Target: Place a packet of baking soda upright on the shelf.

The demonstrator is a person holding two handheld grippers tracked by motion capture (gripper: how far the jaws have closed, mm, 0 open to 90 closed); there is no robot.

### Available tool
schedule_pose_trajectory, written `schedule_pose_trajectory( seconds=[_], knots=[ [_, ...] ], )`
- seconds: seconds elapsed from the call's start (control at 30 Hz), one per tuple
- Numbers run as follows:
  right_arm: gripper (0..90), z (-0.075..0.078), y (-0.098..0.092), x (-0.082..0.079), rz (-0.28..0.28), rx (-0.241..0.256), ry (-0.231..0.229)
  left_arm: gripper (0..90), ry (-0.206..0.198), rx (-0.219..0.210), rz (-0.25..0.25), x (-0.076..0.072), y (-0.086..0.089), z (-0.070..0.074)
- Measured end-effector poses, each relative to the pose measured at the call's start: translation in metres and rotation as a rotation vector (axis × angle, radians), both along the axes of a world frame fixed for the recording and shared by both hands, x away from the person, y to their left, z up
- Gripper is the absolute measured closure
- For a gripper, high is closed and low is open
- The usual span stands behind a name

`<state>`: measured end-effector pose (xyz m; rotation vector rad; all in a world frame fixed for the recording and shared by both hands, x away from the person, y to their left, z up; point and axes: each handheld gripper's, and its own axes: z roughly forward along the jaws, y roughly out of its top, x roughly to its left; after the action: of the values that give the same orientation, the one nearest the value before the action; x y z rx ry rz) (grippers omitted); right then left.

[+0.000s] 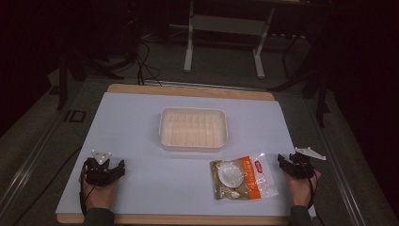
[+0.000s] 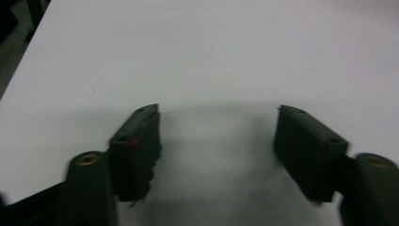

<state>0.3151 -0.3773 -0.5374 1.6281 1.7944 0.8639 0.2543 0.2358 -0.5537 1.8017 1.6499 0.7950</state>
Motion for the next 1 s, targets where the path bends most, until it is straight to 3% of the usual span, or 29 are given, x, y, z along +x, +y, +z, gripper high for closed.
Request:
schedule_pose_trajectory(
  seconds=[0.13, 0.23, 0.33, 0.53, 0.57, 0.6, 0.67, 1.0],
  knots=[
    [53.2, 0.003, 0.003, -0.004, 0.039, 0.004, -0.007, 38.9, -0.018, 0.006, -0.037, -0.002, -0.001, 0.001],
    [54.8, 0.005, 0.005, -0.005, 0.073, 0.004, -0.002, 40.3, -0.024, -0.023, -0.042, -0.003, 0.001, 0.001],
    [54.8, 0.009, 0.006, -0.007, 0.110, 0.042, -0.005, 41.7, -0.029, -0.043, -0.040, -0.003, 0.003, 0.001],
    [50.3, 0.012, 0.007, -0.009, 0.155, 0.084, 0.000, 43.1, -0.041, -0.048, -0.041, -0.004, 0.004, 0.002],
    [48.6, 0.012, 0.007, -0.010, 0.168, 0.095, -0.001, 43.1, -0.044, -0.051, -0.037, -0.005, 0.004, 0.002],
    [42.9, 0.013, 0.006, -0.012, 0.217, 0.133, 0.001, 43.3, -0.048, -0.054, -0.034, -0.005, 0.004, 0.002],
    [41.7, 0.013, 0.006, -0.012, 0.233, 0.144, 0.004, 43.4, -0.049, -0.059, -0.033, -0.005, 0.005, 0.002],
    [36.1, 0.006, 0.021, -0.015, 0.339, 0.140, 0.064, 43.1, -0.055, -0.059, -0.021, -0.006, 0.005, 0.002]
  ],
)
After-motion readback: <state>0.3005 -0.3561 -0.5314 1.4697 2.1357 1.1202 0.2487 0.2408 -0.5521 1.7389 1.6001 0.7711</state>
